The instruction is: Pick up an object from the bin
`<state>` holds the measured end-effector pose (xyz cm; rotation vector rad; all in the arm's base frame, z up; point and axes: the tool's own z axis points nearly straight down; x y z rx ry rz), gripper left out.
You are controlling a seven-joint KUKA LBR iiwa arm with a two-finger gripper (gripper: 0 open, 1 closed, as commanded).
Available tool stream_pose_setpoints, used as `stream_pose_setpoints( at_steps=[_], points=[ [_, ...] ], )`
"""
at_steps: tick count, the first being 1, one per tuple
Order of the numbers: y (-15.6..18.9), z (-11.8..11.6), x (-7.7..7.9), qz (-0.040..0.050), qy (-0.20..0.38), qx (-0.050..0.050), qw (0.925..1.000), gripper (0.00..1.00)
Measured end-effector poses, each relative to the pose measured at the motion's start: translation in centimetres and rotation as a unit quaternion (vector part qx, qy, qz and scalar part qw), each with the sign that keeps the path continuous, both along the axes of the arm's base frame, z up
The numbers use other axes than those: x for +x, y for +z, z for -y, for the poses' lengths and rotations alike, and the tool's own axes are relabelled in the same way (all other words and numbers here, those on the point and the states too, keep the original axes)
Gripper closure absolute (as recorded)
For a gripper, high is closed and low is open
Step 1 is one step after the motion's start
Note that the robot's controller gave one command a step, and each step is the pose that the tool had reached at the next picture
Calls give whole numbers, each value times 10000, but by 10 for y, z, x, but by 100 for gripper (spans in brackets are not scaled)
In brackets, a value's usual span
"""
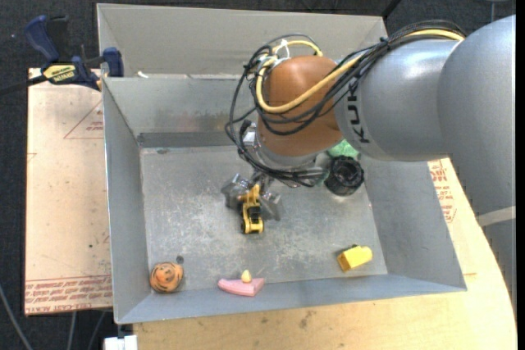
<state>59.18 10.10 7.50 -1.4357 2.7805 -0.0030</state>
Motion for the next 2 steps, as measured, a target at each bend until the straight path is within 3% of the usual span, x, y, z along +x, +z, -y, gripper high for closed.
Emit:
stream_pose_setpoints(
  at_steps=[2],
  points=[
    [0,0,0,-1,-1,1,10000,100]
  ],
)
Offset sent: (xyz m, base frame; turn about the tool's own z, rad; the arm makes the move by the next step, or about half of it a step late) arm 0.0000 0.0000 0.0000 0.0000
